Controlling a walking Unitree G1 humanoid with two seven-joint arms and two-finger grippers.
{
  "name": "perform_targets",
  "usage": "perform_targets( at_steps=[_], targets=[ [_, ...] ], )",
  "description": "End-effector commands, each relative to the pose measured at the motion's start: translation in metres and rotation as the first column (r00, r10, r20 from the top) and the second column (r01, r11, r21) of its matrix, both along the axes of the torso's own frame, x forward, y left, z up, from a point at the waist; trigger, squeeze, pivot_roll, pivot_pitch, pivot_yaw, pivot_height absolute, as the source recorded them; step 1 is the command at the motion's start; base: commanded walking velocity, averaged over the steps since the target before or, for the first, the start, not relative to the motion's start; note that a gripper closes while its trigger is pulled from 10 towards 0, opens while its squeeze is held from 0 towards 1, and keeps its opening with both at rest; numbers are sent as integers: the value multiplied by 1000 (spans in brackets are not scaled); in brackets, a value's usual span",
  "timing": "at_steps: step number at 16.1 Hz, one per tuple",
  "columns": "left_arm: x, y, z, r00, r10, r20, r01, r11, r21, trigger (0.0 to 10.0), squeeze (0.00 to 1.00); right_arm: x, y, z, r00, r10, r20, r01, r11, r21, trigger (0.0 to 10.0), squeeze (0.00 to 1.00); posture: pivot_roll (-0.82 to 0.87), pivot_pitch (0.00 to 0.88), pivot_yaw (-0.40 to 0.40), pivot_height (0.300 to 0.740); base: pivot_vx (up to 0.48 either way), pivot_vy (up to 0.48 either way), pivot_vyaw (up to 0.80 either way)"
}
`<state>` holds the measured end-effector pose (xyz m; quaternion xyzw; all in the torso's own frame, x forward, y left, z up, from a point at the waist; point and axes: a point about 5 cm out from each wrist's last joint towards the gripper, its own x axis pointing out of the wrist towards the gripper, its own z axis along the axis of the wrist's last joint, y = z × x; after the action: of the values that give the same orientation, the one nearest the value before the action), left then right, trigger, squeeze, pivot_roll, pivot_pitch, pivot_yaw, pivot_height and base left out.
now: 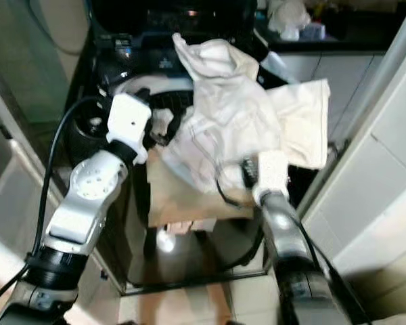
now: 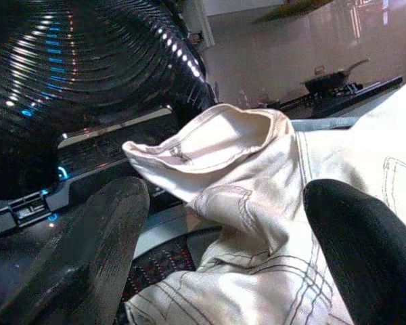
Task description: Clothes washing
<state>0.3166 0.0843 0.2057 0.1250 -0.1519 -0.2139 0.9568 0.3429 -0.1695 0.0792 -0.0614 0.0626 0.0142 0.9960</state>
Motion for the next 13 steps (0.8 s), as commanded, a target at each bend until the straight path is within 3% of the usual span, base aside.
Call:
perform_targets(
  at_steps=[1, 4, 5, 6, 7, 9, 12, 13],
  targets=[
    [2, -1, 10, 999, 4, 31, -4, 1000, -1, 10000, 0, 13, 7, 11, 1000, 20, 11, -20, 999, -46, 10000, 0, -22, 0, -24, 740, 0, 0, 0],
    [1, -1, 10, 999, 12, 35, -12, 1000, -6, 10000, 0, 32, 15, 34, 999, 21, 42, -17, 995, -95, 10000, 0, -2, 0, -39, 740, 0, 0, 0],
    [0, 1, 11, 999, 20, 39, -20, 1000, -7, 10000, 0, 48, 27, 68, 989, 49, 140, -38, 997, -73, 10000, 0, 9, 0, -47, 740, 0, 0, 0],
    [0, 2, 11, 999, 23, 39, -22, 1000, -7, 10000, 0, 51, 30, 78, 984, 57, 170, -46, 997, -69, 10000, 0, 12, 0, -49, 740, 0, 0, 0],
    [0, 3, 11, 999, 31, 40, -31, 1000, -6, 10000, 0, 60, 39, 107, 964, 71, 257, -58, 997, -59, 10000, 0, 21, 0, -59, 740, 0, 0, 0],
    [0, 4, 11, 998, 42, 41, -42, 999, -9, 10000, 0, 70, 55, 166, 895, 109, 432, -90, 994, -65, 10000, 0, 25, 0, -64, 740, 0, 0, 0],
    [0, 4, 10, 998, 49, 41, -48, 999, -11, 10000, 0, 69, 59, 226, 774, 110, 624, -44, 992, -121, 10000, 0, 26, 0, -69, 740, 0, 0, 0],
    [-1, 4, 10, 998, 52, 41, -52, 999, -11, 10000, 0, 67, 56, 236, 735, 101, 670, -6, 990, -142, 10000, 0, 26, 0, -74, 740, 0, 0, 0]
  ],
)
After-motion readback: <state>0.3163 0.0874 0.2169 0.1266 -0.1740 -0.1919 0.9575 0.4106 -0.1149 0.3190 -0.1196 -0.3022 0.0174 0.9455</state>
